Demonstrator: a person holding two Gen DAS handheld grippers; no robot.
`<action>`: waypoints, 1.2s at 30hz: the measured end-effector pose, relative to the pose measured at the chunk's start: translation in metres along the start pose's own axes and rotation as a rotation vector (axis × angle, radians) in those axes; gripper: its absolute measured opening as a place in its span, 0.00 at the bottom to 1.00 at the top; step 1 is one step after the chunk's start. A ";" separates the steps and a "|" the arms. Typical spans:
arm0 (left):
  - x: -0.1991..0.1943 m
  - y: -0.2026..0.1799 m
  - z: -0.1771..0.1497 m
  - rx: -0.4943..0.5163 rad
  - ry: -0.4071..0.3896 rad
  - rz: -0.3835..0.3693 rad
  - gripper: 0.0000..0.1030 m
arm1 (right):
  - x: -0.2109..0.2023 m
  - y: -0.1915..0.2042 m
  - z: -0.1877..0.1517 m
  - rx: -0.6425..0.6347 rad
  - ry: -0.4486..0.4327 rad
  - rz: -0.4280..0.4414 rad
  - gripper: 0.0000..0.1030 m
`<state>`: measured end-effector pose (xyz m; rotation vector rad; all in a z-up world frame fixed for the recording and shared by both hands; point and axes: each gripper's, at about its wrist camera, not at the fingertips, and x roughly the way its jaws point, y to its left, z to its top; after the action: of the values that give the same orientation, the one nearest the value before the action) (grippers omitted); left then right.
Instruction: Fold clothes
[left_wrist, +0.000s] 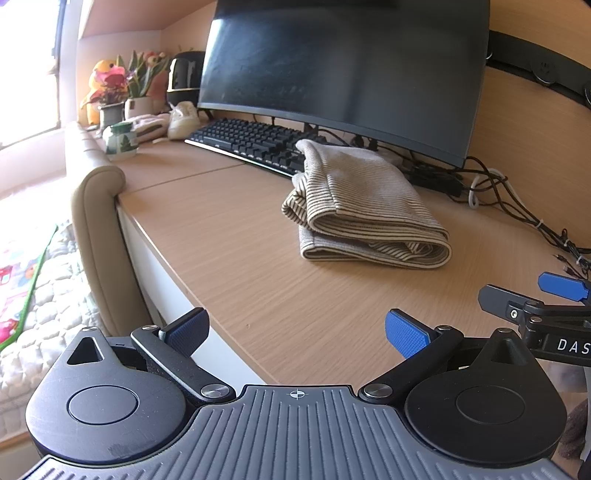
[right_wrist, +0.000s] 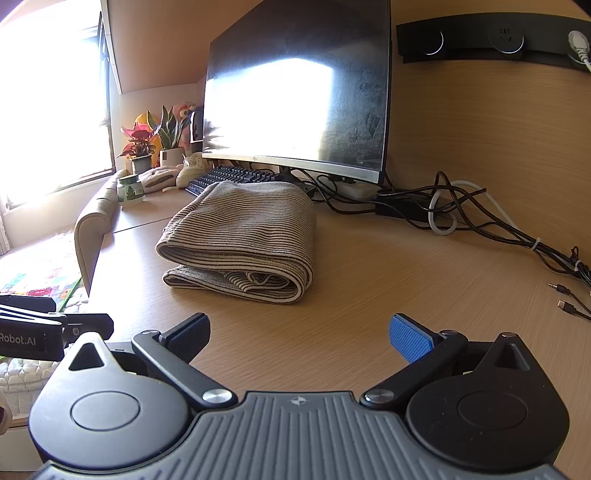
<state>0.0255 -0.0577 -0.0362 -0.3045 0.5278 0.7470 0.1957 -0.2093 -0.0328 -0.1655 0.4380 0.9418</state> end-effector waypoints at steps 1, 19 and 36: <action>0.000 0.000 0.000 0.000 0.001 -0.001 1.00 | 0.000 0.000 0.000 0.000 0.000 0.001 1.00; 0.003 -0.002 0.000 -0.003 0.012 -0.001 1.00 | 0.000 0.001 0.000 -0.001 0.002 0.006 1.00; -0.002 -0.006 0.004 0.029 -0.021 0.004 1.00 | 0.001 -0.001 0.000 0.004 0.010 0.015 1.00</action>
<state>0.0302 -0.0611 -0.0315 -0.2687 0.5185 0.7453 0.1970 -0.2093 -0.0330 -0.1634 0.4513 0.9554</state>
